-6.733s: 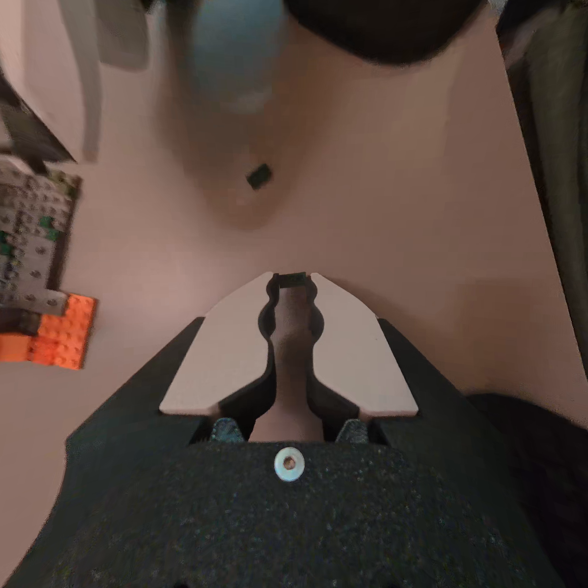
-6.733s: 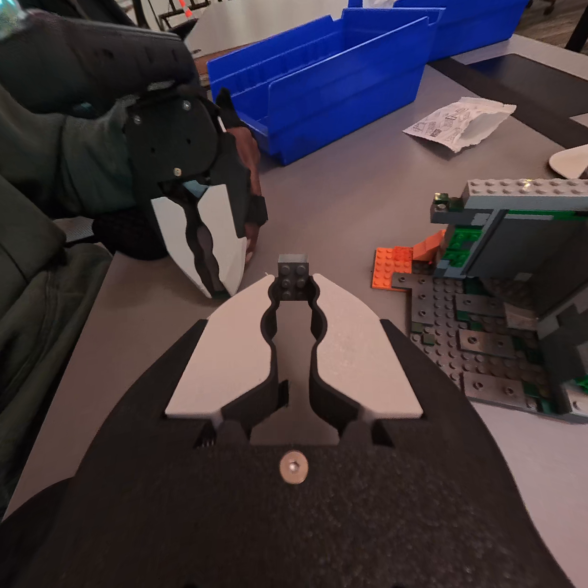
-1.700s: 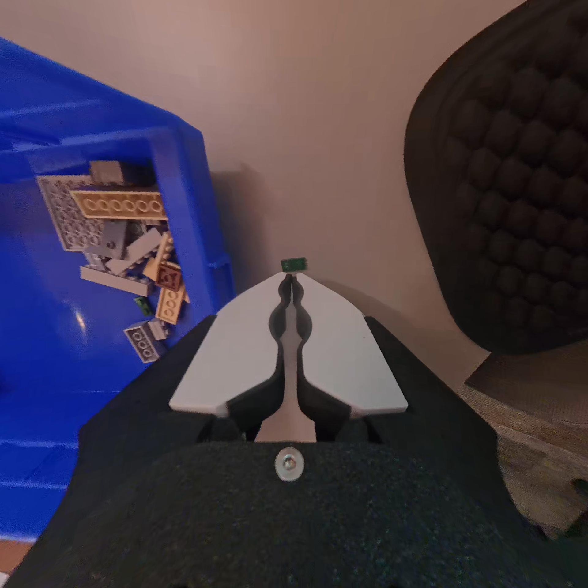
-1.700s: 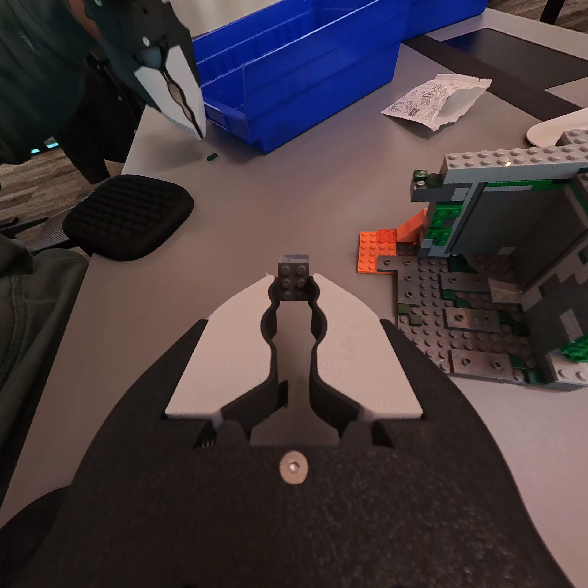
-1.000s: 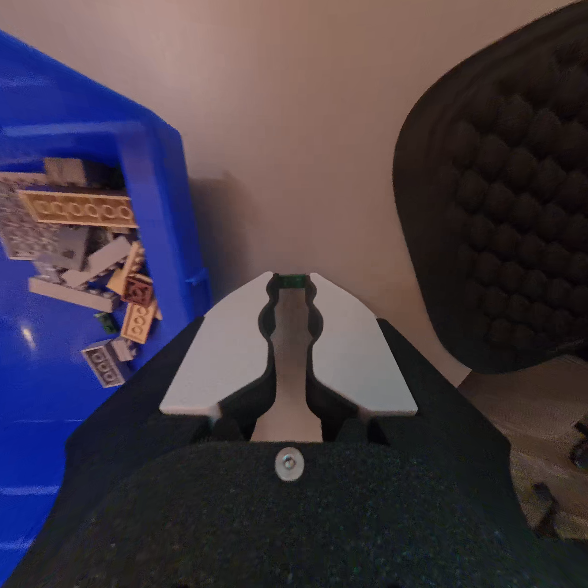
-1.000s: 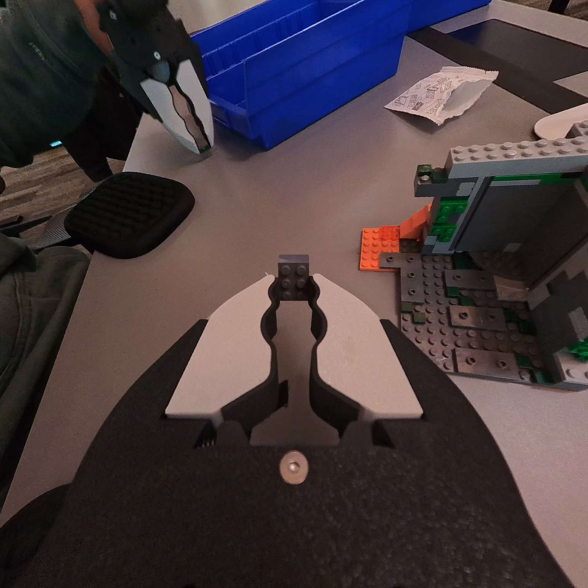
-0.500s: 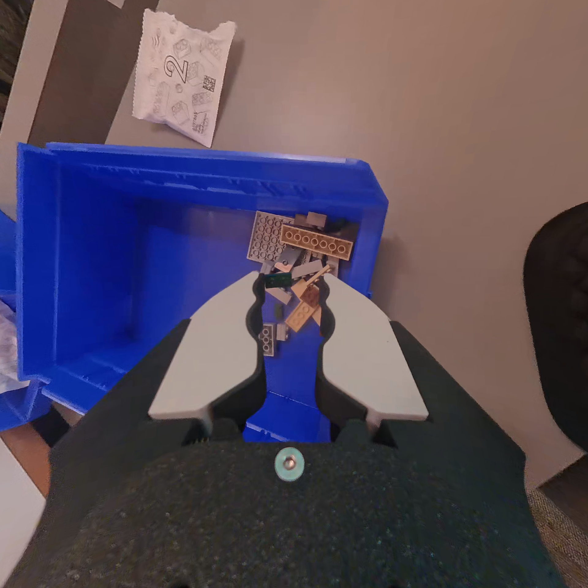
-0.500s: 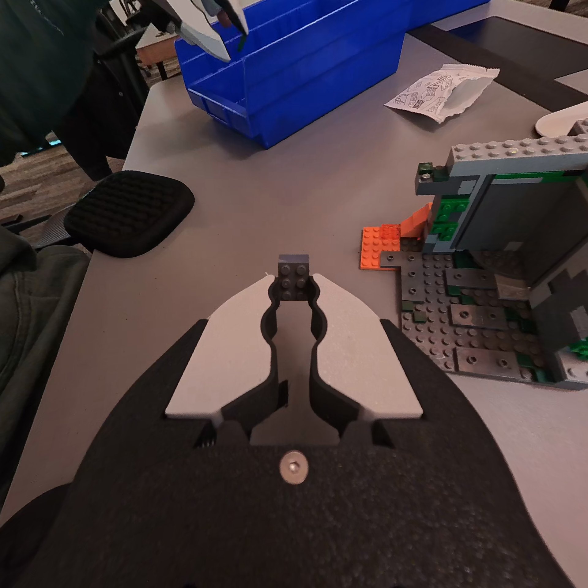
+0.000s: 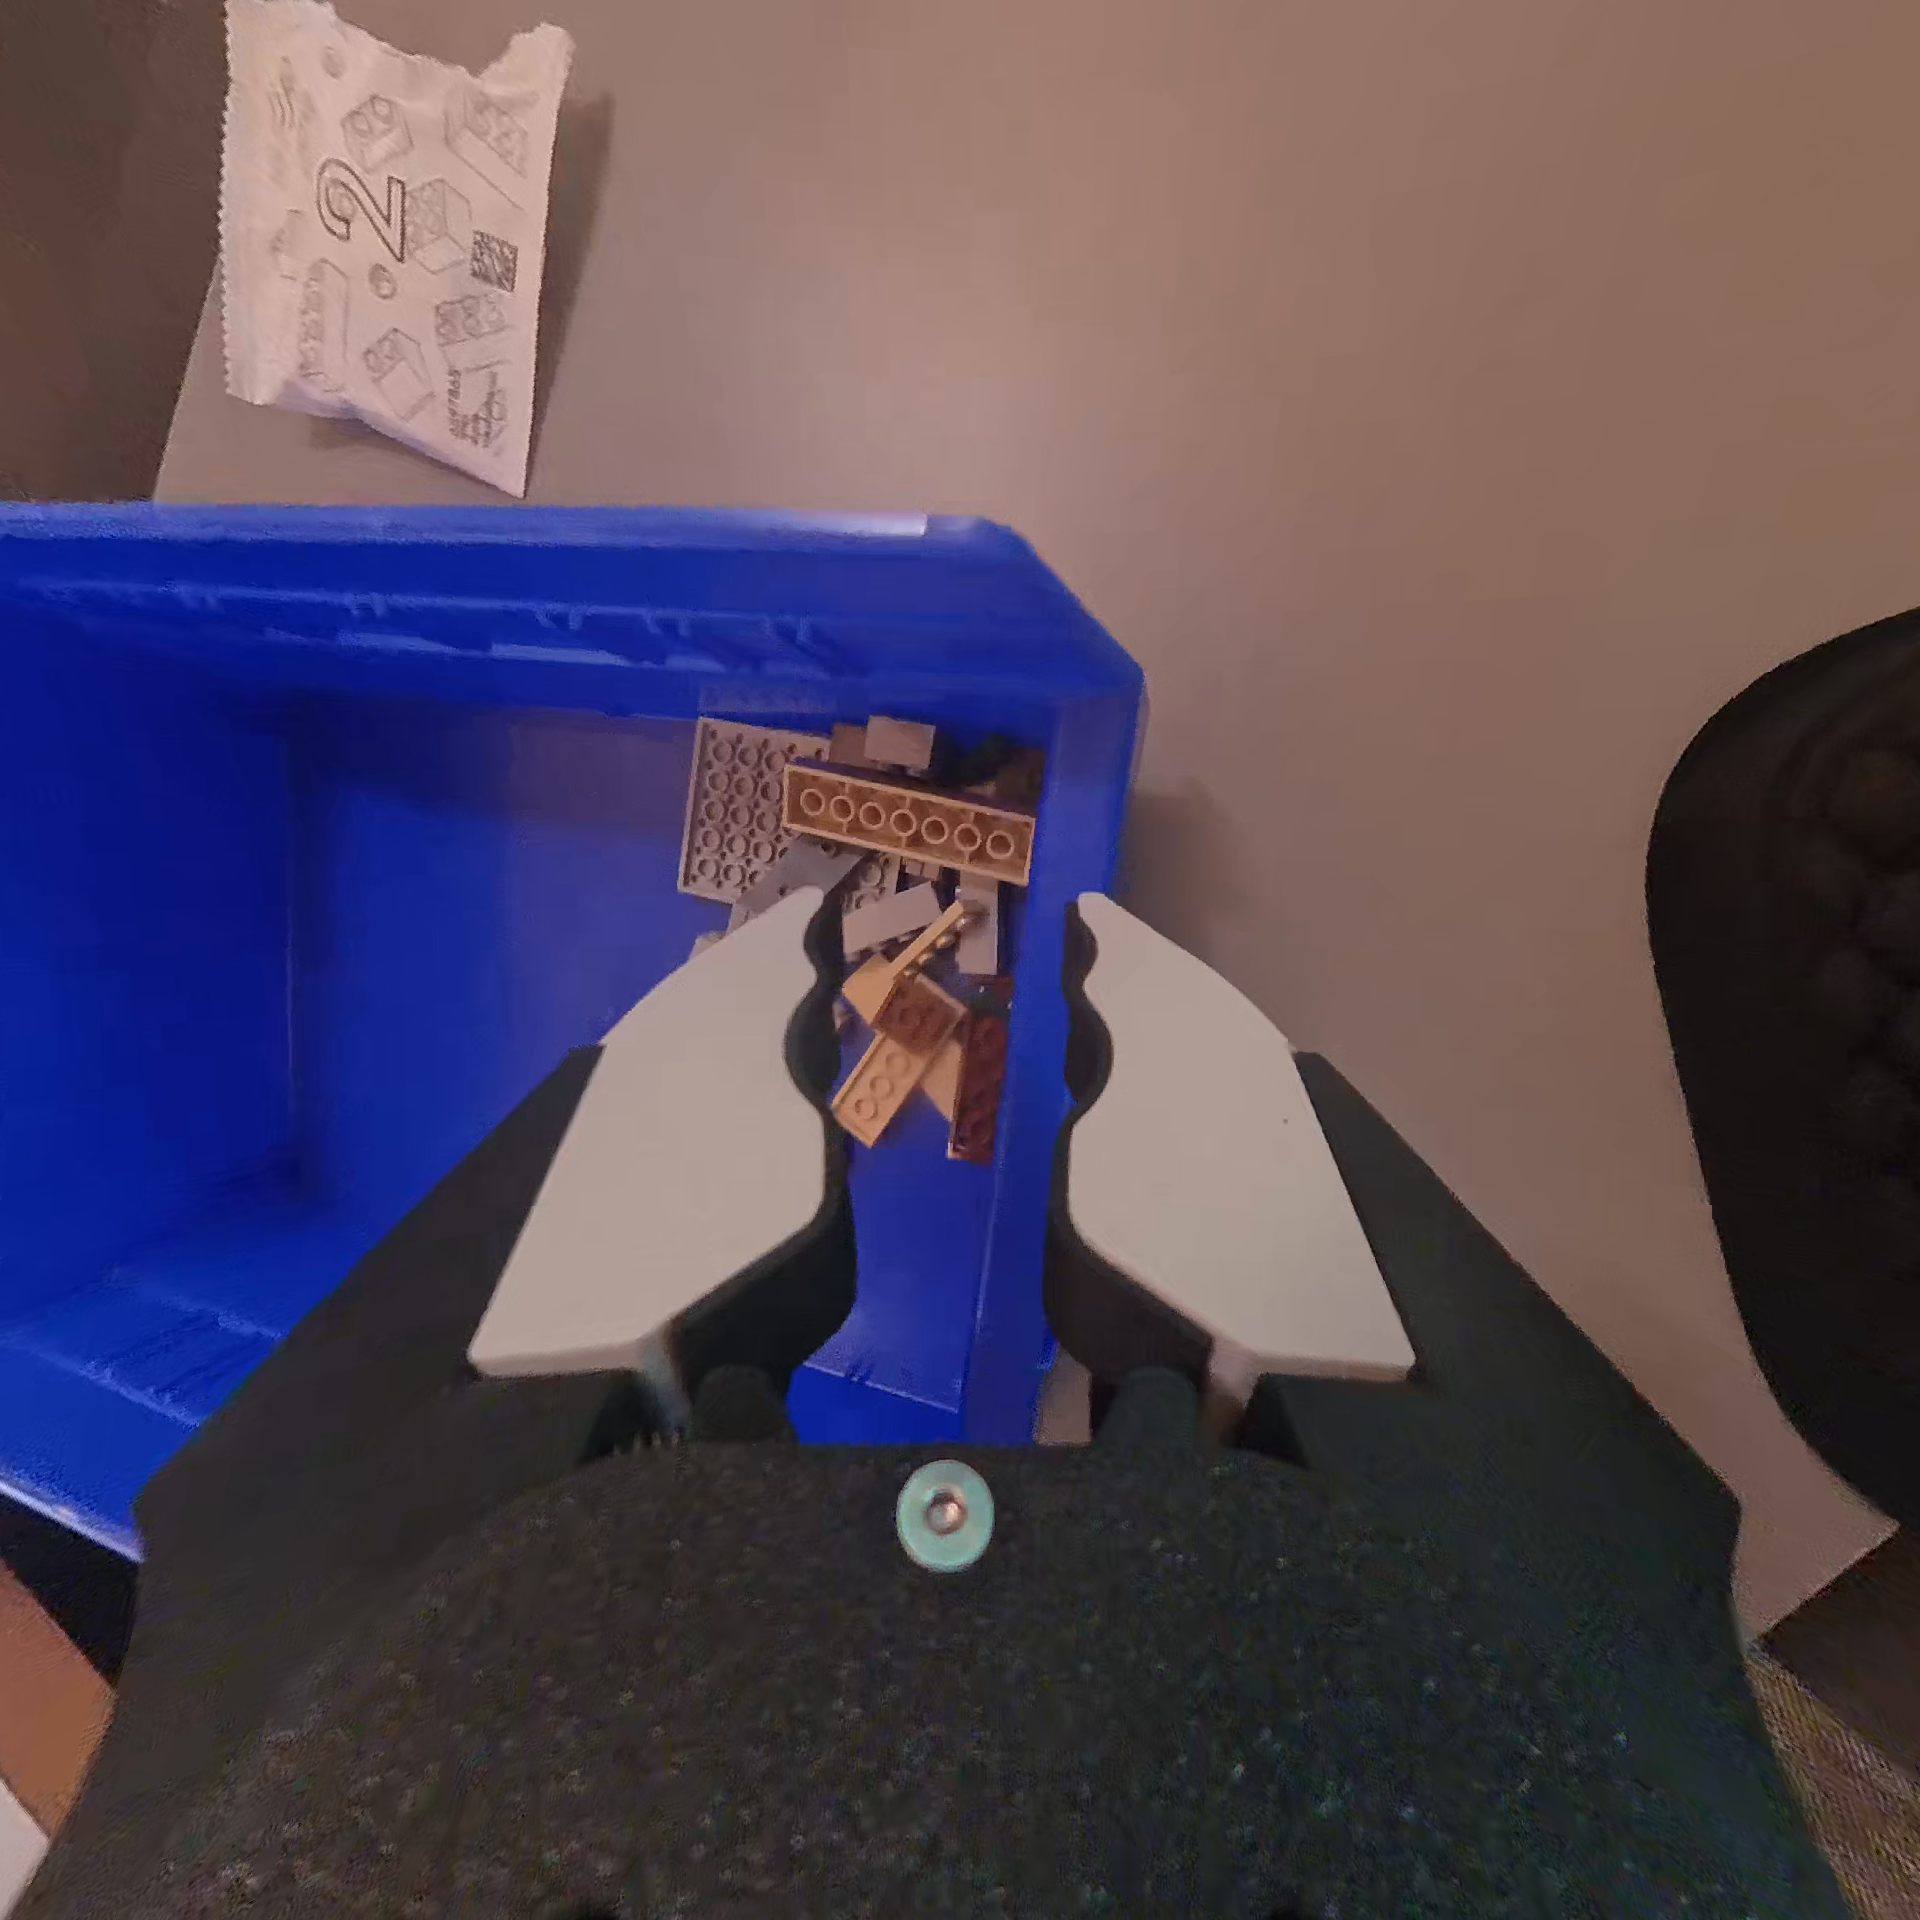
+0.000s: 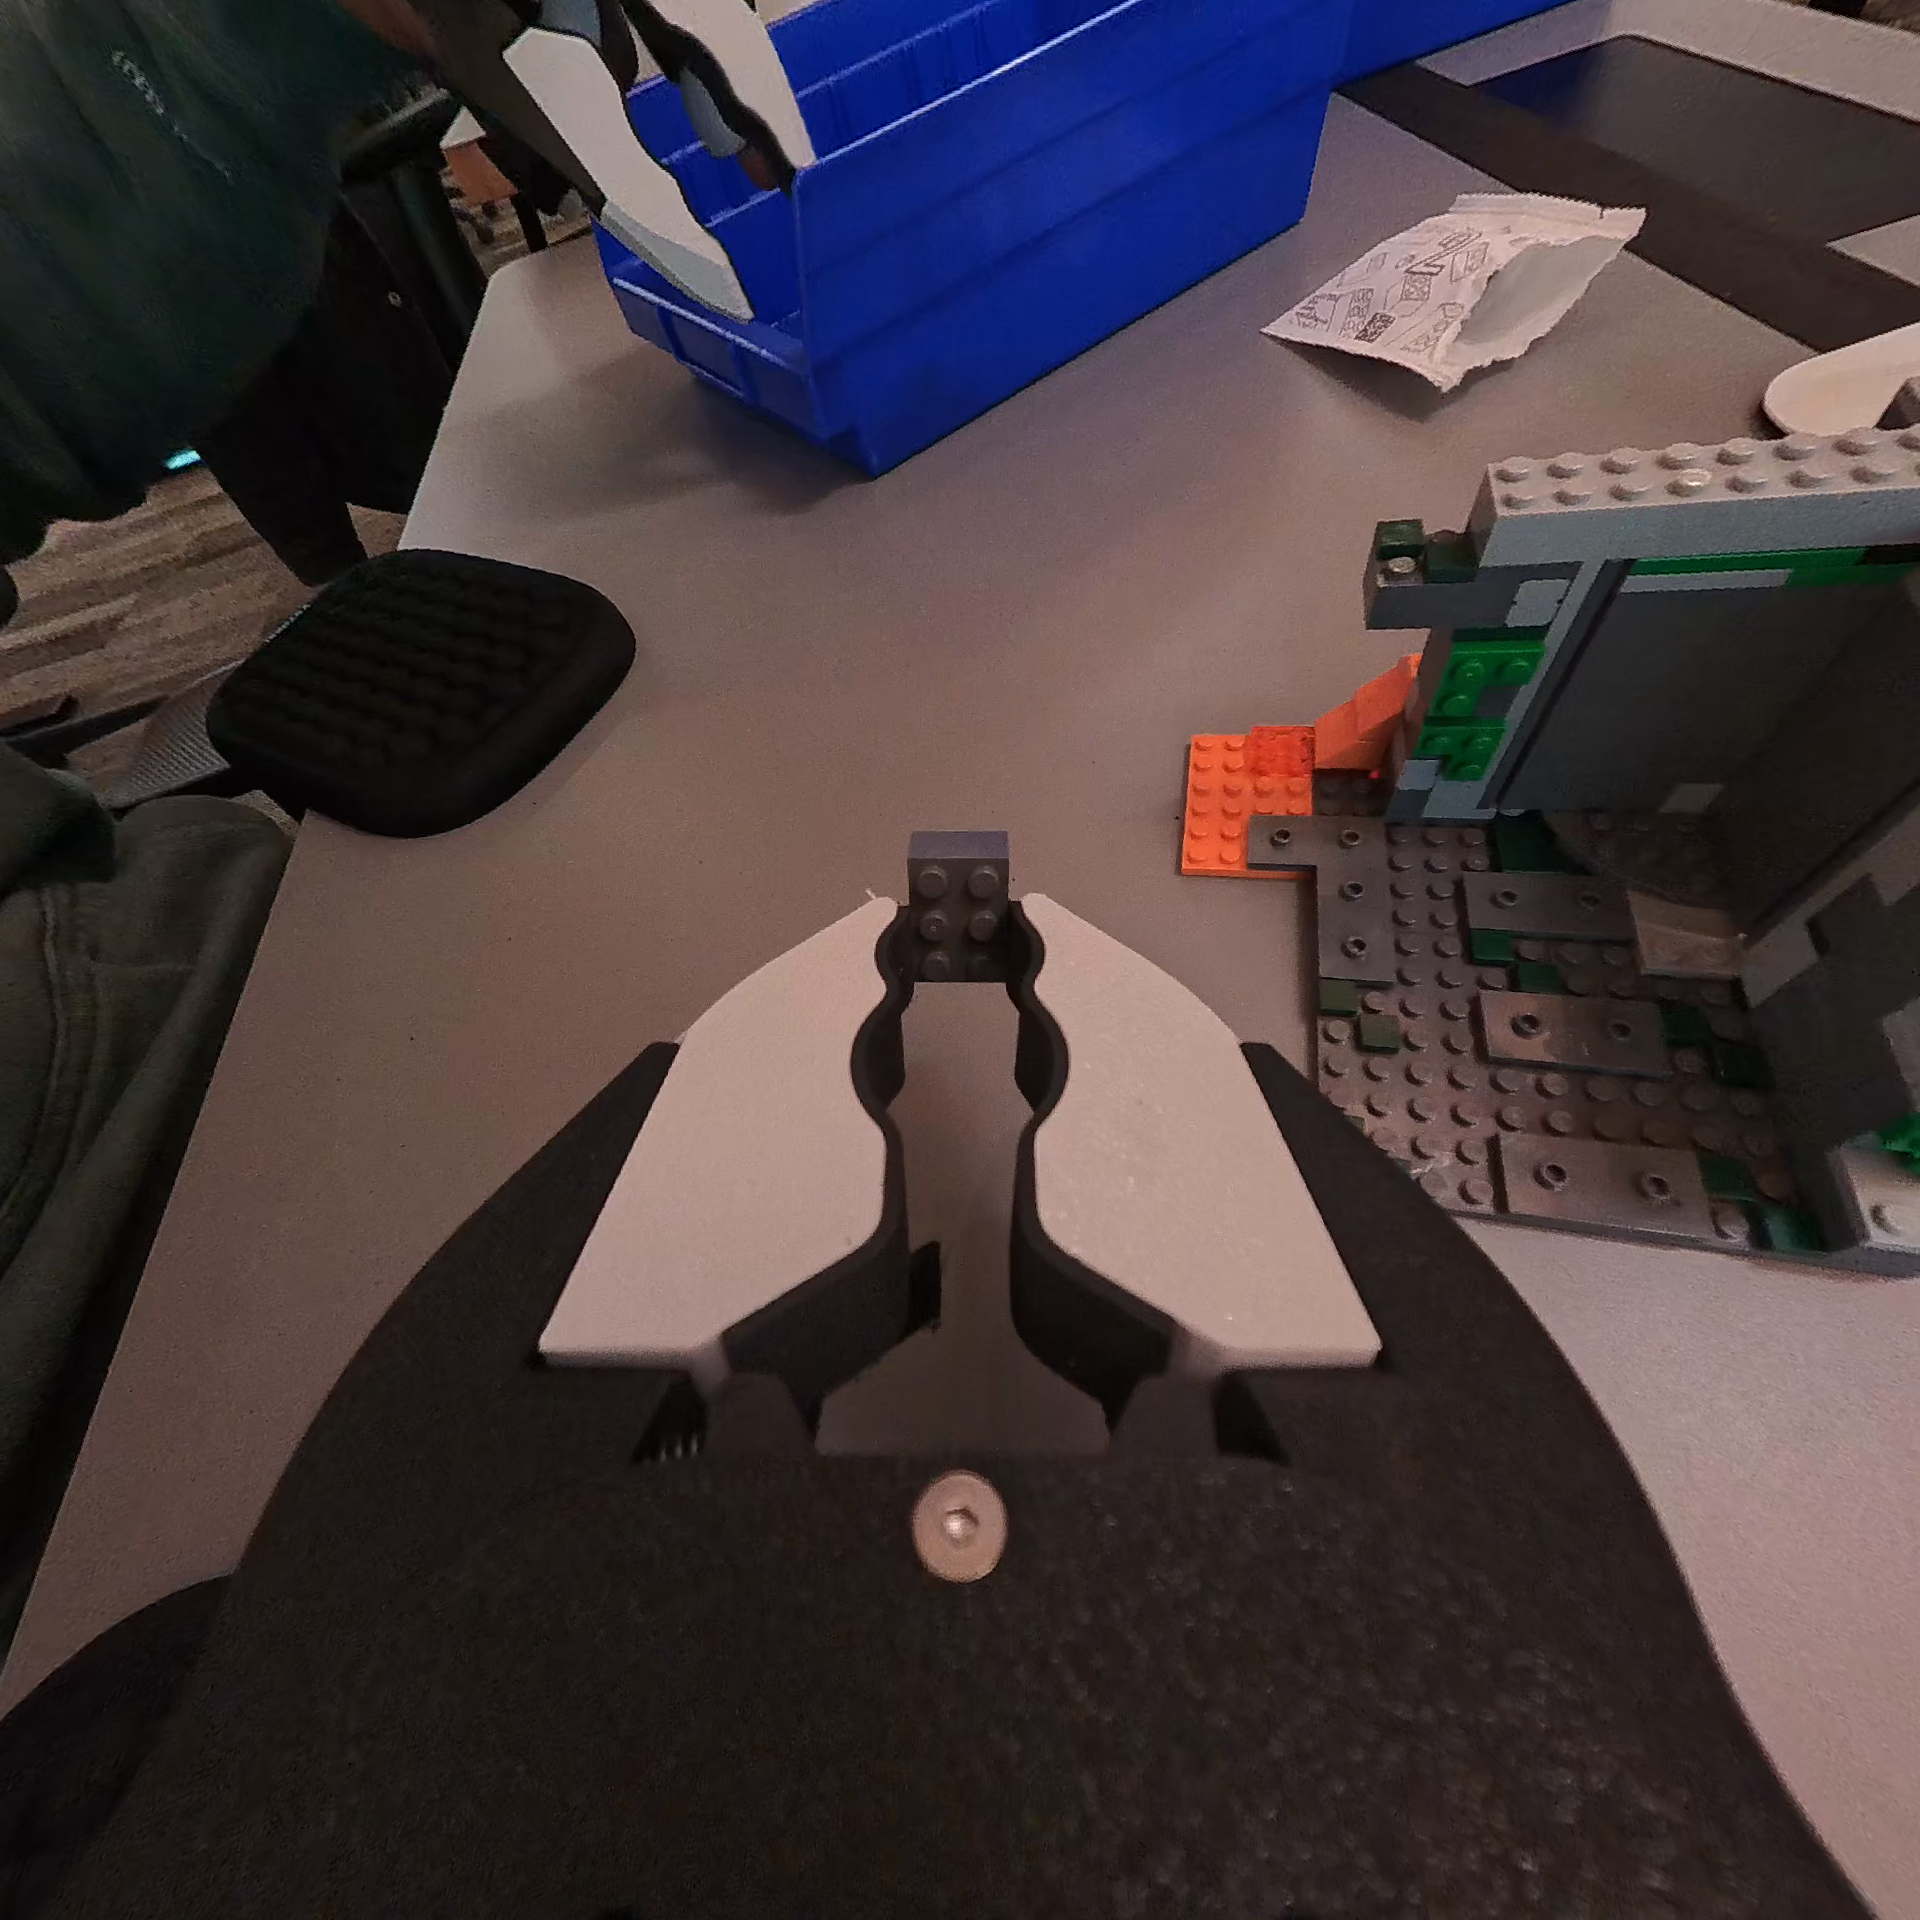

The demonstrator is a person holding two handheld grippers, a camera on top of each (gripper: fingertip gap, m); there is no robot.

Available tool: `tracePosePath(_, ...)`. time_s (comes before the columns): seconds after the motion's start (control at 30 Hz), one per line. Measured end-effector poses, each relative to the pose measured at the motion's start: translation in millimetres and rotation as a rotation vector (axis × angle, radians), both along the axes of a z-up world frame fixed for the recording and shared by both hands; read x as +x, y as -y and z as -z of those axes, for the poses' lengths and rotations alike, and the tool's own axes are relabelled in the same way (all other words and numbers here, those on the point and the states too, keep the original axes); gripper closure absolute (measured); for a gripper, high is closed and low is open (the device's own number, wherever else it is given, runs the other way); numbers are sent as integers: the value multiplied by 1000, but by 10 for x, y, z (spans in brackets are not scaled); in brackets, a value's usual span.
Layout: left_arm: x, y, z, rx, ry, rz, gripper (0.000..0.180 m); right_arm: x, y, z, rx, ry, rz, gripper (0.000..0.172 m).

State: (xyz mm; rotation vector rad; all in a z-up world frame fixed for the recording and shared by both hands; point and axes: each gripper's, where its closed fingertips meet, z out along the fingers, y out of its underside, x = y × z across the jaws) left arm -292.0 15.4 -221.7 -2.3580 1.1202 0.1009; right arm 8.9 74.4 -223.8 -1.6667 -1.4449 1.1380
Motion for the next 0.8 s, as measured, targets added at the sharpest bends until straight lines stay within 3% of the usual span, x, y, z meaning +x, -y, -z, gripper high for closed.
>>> tracePosePath(0.03,43,-9,-29,19,7,9,146,-1,0,-2,1,-1,0,155)
tracePosePath(0.3,1084,-64,-377,279,208,224,180,-76,113,-130,2,-84,-50,155)
tracePosePath(0.47,1988,-77,-404,463,278,402,160,-158,287,-194,-21,-128,-121,155)
tracePosePath(0.67,2705,-39,-214,320,498,447,151,-262,498,-98,68,-67,-197,155)
tracePosePath(0.8,2784,-51,-70,255,465,491,156,-305,604,14,164,2,-237,155)
